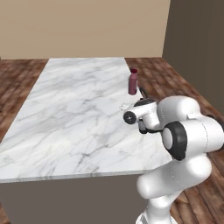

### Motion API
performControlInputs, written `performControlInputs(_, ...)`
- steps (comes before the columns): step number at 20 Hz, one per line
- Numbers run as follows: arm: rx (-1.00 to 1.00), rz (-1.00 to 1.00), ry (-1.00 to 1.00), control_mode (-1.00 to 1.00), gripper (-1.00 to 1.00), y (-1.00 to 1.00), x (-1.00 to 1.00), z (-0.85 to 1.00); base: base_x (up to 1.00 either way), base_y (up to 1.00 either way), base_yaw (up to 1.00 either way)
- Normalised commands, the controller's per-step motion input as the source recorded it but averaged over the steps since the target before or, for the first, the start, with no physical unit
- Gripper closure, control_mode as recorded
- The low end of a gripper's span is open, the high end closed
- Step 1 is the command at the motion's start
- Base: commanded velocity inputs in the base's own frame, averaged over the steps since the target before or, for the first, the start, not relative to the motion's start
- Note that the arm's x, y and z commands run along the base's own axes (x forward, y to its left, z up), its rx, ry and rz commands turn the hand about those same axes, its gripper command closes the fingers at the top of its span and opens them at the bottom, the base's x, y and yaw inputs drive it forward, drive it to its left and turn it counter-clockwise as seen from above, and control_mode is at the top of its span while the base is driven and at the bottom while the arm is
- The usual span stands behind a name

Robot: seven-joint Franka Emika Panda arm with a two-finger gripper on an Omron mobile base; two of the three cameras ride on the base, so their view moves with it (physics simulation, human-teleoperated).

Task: There is a wine glass and glass cup on the dining counter. Place the wine bottle next to the wine glass and the juice bottle next to the glass cup.

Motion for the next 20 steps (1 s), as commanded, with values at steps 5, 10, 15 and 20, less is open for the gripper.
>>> performControlInputs(5, 0.01, -0.01, 0.00, -1.00, -1.00, 0.00, 0.20, -0.05, 0.00, 0.00, 0.00)
performControlInputs(10, 0.00, 0.00, 0.00, -1.00, -1.00, -0.07, 0.18, -0.08, 0.00, 0.00, 0.00)
performControlInputs(15, 0.00, 0.00, 0.00, -1.00, -1.00, -0.01, 0.02, -0.06, 0.00, 0.00, 0.00)
performControlInputs(20, 0.00, 0.00, 0.00, -1.00, -1.00, 0.06, -0.02, 0.00, 0.00, 0.00, 0.00)
